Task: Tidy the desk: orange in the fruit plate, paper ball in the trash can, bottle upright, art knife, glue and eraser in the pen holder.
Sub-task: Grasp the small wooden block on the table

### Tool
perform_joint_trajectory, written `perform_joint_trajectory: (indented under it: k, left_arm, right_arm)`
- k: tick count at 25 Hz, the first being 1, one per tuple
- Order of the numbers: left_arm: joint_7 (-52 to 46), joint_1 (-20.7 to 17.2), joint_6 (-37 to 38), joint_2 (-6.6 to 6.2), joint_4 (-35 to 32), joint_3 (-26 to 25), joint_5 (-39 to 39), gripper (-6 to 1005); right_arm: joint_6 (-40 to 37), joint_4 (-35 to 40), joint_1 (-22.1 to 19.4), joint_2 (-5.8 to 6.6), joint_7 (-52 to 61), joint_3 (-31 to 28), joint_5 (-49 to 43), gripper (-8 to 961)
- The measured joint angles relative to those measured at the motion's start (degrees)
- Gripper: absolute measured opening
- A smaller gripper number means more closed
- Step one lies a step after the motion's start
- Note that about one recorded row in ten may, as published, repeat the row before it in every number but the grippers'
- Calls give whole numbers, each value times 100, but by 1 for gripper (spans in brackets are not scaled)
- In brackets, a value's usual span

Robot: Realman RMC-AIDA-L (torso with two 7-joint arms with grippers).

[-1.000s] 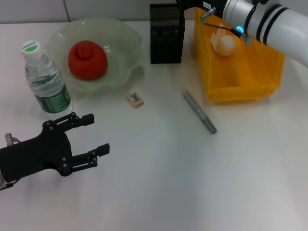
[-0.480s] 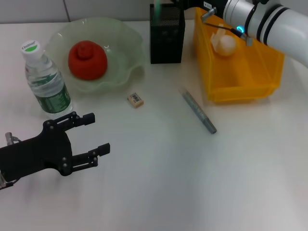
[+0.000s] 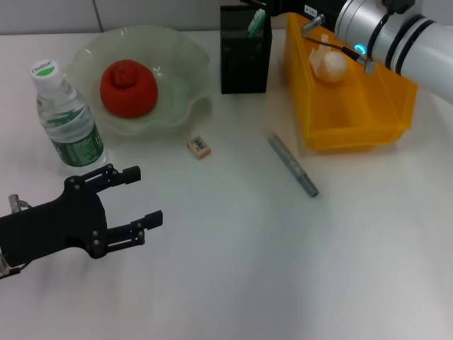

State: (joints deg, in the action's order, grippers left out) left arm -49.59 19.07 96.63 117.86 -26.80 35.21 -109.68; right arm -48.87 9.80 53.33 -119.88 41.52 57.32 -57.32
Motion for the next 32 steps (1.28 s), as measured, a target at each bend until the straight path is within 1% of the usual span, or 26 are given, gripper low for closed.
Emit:
perform_joint_trajectory:
  k: [4,8,10,11,13,14,15,16,17,18,19,20,21,22,23,25,26,27,28,29,30,31,32]
  left_arm:
    - [11,-1,1,-1,7,5,-6,799]
    - [29,-25,4,-1,9,34,-14,799]
    - [43,-29,5,-1,9,39,-21,799]
    - [50,-27,5,-1,9,44,-28,799]
    - [54,-23,5,-3,8,54,-34,799]
    - [54,-23,6,-4,8,59,-38,799]
    - [55,-21,6,-5,8,62,-40,799]
    - [55,-21,6,-5,8,62,-40,799]
    - [55,-21,6,-5,8,62,-40,799]
    - [55,-15,6,-6,8,81,-50,799]
    - [55,-15,5,-7,8,85,-51,799]
    - [55,-15,5,-7,8,92,-53,799]
    - [56,-15,5,-7,8,103,-54,799]
    - [56,-15,5,-7,8,103,-54,799]
    - [55,-11,5,-9,8,143,-54,799]
    - [54,-10,5,-9,8,158,-56,799]
    - [53,-7,5,-9,8,171,-58,799]
    - [53,-7,5,-9,8,171,-58,799]
    - [52,-7,5,-9,8,195,-60,799]
    - [49,-9,5,-9,8,202,-60,799]
    - [40,-12,5,-9,8,213,-62,799]
    - [40,-12,5,-9,8,213,-62,799]
    - [32,-13,5,-9,8,217,-62,799]
  right_arm:
    - [-45,85,-67,0,249,-2,3,807]
    - [-428,260,-279,6,629,-1,5,806]
    - [-861,464,-506,24,964,39,6,805]
    - [-861,464,-506,24,964,39,6,805]
    - [-1171,568,-661,42,1154,63,-15,805]
    - [-1385,619,-748,51,1225,66,-30,804]
    - [-1817,748,-955,57,1337,69,-43,804]
    - [-2021,832,-1054,63,1425,78,-59,804]
    - [-2021,832,-1054,63,1425,78,-59,804]
    - [-2216,913,-1152,67,1532,90,-82,804]
    - [-2432,1059,-1272,74,1724,114,-152,804]
    - [-2822,1400,-1513,101,2182,148,-427,804]
    - [-2822,1400,-1513,101,2182,148,-427,804]
    - [-3008,1590,-1616,122,2411,154,-634,804]
    - [-3338,1959,-1759,186,2867,154,-1077,804]
    - [-3570,2231,-1832,259,3251,138,-1500,804]
    - [-3731,2381,-1852,331,3536,125,-1896,804]
    - [-3731,2381,-1852,331,3536,125,-1896,804]
    - [-3809,2433,-1850,379,3682,122,-2118,804]
    - [-3809,2433,-1850,379,3682,122,-2118,804]
    - [-3923,2487,-1811,468,3898,116,-2513,804]
    - [-3923,2487,-1811,468,3898,116,-2513,804]
    - [-3964,2492,-1787,495,3989,110,-2711,804]
